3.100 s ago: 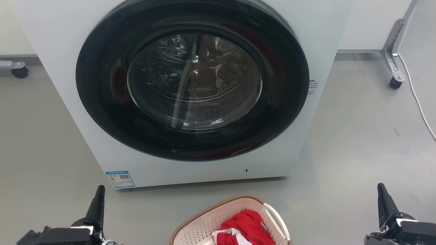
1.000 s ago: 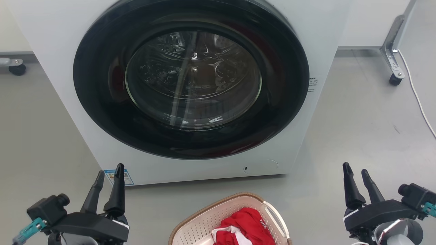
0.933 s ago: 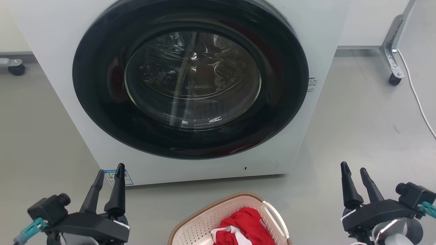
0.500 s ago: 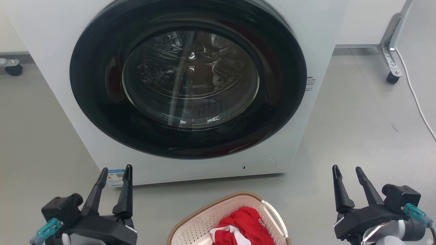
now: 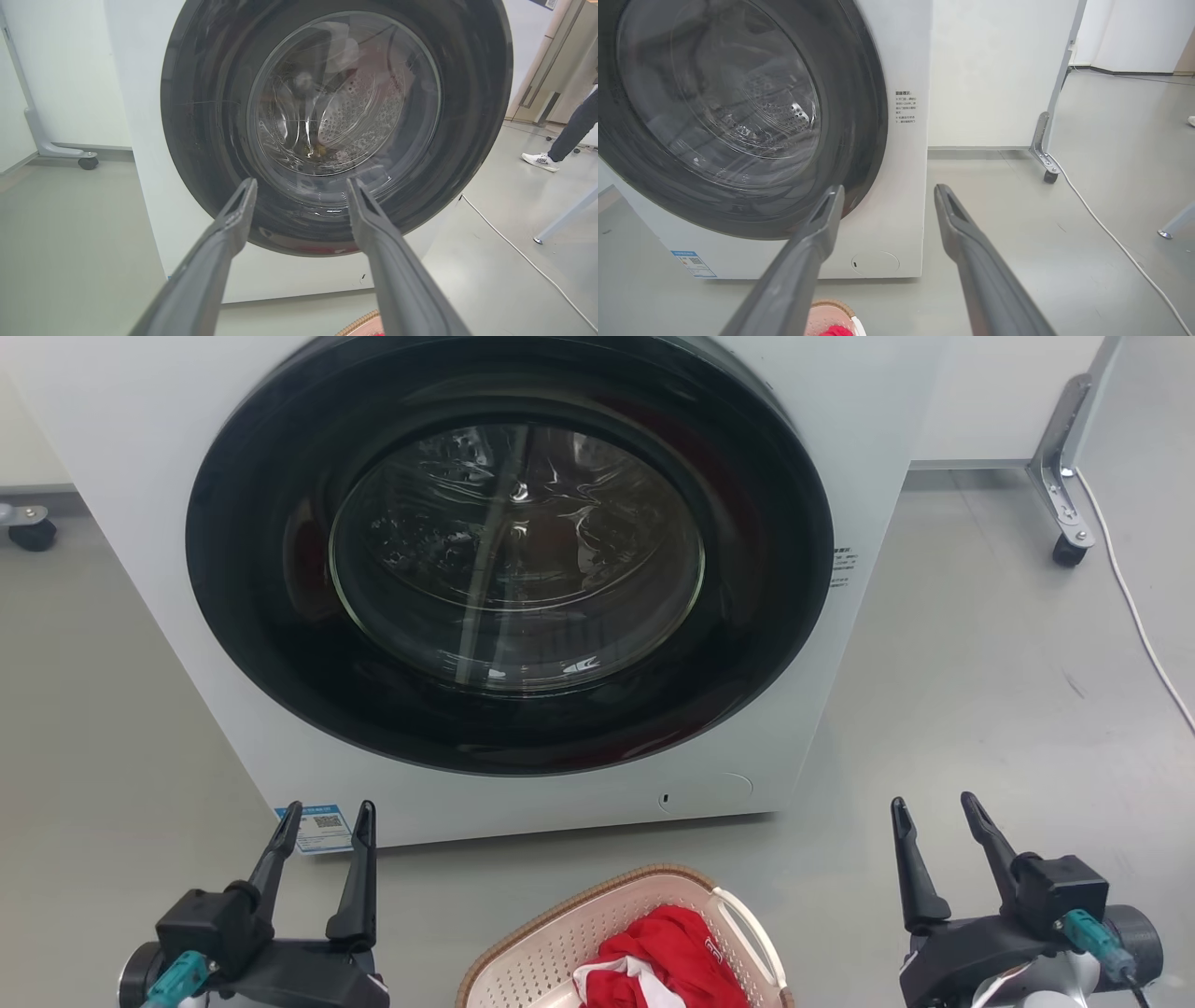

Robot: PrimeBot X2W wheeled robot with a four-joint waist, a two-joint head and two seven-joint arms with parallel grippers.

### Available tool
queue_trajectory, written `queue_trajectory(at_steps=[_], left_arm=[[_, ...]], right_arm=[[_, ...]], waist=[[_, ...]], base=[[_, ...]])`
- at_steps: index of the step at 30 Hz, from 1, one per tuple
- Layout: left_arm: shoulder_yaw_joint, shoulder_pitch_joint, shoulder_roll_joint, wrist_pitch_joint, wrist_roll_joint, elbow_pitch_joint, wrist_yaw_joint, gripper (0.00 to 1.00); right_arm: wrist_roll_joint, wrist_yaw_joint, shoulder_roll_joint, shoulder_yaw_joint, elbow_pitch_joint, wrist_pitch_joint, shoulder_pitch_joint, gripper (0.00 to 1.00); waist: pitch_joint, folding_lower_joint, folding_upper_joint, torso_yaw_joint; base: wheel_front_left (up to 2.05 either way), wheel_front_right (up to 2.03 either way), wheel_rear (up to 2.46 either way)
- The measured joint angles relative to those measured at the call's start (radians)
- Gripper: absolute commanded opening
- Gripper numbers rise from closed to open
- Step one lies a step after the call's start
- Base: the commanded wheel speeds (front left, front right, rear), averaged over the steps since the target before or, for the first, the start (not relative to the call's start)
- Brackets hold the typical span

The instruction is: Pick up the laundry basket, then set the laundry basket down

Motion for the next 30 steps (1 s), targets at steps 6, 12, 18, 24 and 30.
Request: queue_trajectory(at_steps=[6,12,18,24,30], left_arm=[[-0.010,0.010,0.003,-0.017,0.061,0.010,0.020,1.00],[-0.012,0.019,0.004,-0.028,0.106,0.023,0.043,1.00],[-0.003,0.019,0.001,-0.026,0.109,0.036,0.049,1.00],[-0.002,0.019,-0.002,-0.019,0.106,0.044,0.050,1.00],[-0.003,0.019,-0.002,-0.016,0.106,0.047,0.052,1.00]], right_arm=[[-0.071,-0.013,-0.001,0.016,0.007,-0.025,0.000,1.00],[-0.119,-0.028,-0.002,0.024,0.010,-0.043,0.000,1.00],[-0.112,-0.029,0.002,0.015,0.011,-0.043,0.002,1.00],[-0.096,-0.026,0.003,0.013,0.023,-0.043,0.003,1.00],[-0.096,-0.019,0.003,0.014,0.027,-0.043,0.003,1.00]], waist=[[0.000,0.0000,-0.0001,-0.001],[0.000,0.0000,-0.0001,-0.002],[-0.001,0.0000,-0.0001,-0.003],[0.000,0.0000,-0.0001,-0.002],[0.003,0.0000,0.0000,0.001]], base=[[0.00,0.00,0.00],[0.00,0.00,0.00],[0.00,0.00,0.00],[0.00,0.00,0.00],[0.00,0.00,0.00]])
